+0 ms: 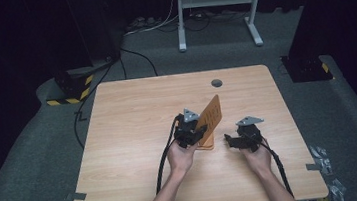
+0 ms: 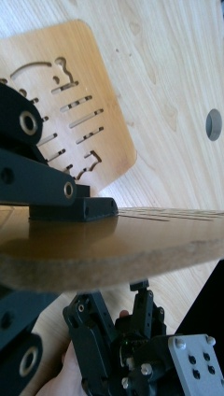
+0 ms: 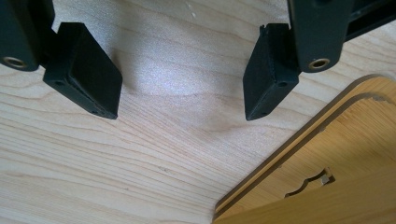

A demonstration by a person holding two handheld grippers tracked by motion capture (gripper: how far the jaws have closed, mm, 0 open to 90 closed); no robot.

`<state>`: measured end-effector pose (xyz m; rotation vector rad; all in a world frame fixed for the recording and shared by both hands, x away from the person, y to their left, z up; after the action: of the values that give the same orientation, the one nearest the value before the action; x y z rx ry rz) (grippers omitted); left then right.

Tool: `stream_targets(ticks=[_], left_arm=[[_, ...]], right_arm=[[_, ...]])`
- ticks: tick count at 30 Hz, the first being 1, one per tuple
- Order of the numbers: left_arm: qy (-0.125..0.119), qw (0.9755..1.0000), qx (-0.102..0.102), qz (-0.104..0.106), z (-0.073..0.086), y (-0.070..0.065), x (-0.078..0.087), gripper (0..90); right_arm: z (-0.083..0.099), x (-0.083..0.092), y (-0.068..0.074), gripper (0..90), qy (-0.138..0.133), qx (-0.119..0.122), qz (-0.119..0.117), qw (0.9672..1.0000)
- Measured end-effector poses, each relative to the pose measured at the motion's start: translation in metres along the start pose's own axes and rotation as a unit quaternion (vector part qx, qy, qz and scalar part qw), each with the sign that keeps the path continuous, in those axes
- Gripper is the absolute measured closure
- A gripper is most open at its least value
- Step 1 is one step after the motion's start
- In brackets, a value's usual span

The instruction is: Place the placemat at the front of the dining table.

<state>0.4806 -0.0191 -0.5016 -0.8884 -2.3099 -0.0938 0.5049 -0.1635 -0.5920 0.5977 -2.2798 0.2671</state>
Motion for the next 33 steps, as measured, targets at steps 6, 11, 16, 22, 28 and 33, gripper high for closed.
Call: stream_targets(ticks=[6, 11, 16, 22, 28, 33], left_arm=[[-0.009, 0.9998, -0.004, -0.017, -0.002, 0.005, 0.008, 85.9], [-0.017, 0.9994, 0.007, -0.029, 0.0, 0.012, 0.013, 86.0], [-0.025, 0.9986, 0.009, -0.047, 0.0, 0.018, 0.019, 85.8], [-0.028, 0.9985, 0.016, -0.045, 0.003, 0.025, 0.022, 85.7], [-0.033, 0.9983, 0.021, -0.044, 0.003, 0.027, 0.027, 86.1], [-0.041, 0.9977, 0.033, -0.042, 0.003, 0.031, 0.029, 86.2]], right_arm=[[0.0, 0.0, 0.0, 28.3, 0.0, 0.0, 0.0, 1.0], [0.0, 0.0, 0.0, 28.3, 0.0, -0.001, 0.0, 1.0], [0.0, 0.0, 0.0, 28.3, 0.0, 0.0, 0.0, 1.0], [0.0, 0.0, 0.0, 28.3, 0.001, -0.001, -0.001, 1.0], [0.0, 0.0, 0.0, 28.3, 0.001, -0.001, -0.001, 1.0], [0.0, 0.0, 0.0, 28.3, 0.001, -0.001, -0.001, 1.0]])
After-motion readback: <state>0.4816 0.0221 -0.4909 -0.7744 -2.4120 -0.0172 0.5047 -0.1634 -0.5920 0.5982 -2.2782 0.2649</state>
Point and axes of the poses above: each handheld gripper's, and its own axes: x roughly backward along the jaws, z roughly out of its underside, y roughly to its left, the point moved 10 cm from there along -x, roughly forward along the jaws, and after that the axes turned 2 degrees about y, right-handed, at the moved point
